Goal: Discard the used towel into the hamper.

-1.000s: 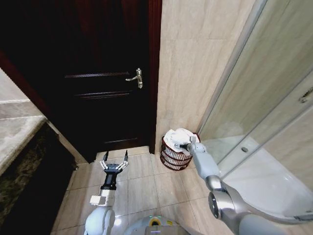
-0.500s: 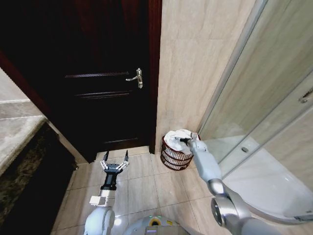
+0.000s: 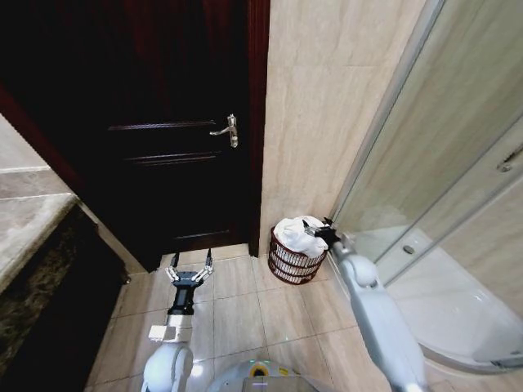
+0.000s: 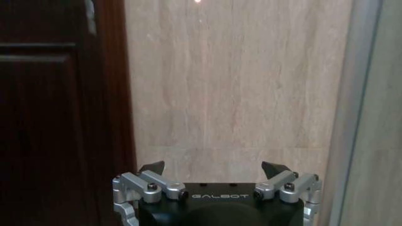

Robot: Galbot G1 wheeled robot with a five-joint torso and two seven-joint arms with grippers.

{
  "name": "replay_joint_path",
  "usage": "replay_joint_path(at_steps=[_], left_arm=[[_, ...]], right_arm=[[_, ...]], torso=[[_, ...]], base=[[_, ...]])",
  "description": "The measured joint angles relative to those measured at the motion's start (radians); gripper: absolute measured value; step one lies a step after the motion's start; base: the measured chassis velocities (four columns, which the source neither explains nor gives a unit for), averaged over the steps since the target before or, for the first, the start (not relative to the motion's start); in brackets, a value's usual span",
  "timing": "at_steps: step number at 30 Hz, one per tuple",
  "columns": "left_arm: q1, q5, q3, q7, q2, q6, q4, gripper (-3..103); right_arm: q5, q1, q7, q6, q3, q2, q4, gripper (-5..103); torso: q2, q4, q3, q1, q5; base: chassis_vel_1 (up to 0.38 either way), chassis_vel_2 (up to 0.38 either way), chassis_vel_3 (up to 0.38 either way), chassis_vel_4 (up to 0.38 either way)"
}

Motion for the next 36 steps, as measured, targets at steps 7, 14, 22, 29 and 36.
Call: replay_joint_path(at_steps=[7,14,22,29,36], left_arm=[[0.014,0.009,-0.009,-0.001,-0.029,0.048,-0.022,100],[0.006,0.012,-0.008,-0.004,-0.021,0.066,-0.025,100],[-0.009,0.006,-0.005,-0.001,-0.017,0.075,-0.013,100],[-0.011,0.002,-0.011,-0.001,-0.010,0.055,0.000,100],[-0.010,0.000,-0.011,-0.003,-0.010,0.052,0.004,100]], right_arm=[[0.020,-0.218,-0.042,0.047,0.130,0.077,0.173,100],[0.068,-0.360,-0.111,0.077,0.254,0.137,0.264,100],[0.081,-0.387,-0.122,0.100,0.278,0.130,0.250,100],[0.043,-0.356,-0.140,0.136,0.251,0.143,0.219,100],[0.026,-0.364,-0.151,0.171,0.242,0.149,0.204,100]], torso=[[0.000,-0.0002,0.000,0.000,-0.0005],[0.000,-0.0002,0.000,0.000,-0.0005],[0.000,-0.0002,0.000,0.000,-0.0004],[0.000,-0.0002,0.000,0.000,-0.0004],[0.000,-0.0002,0.000,0.000,-0.0004]], base=[[0.000,0.000,0.000,0.000],[0.000,0.000,0.000,0.000],[0.036,-0.038,-0.034,0.040],[0.073,-0.072,-0.061,0.057],[0.000,0.000,0.000,0.000]])
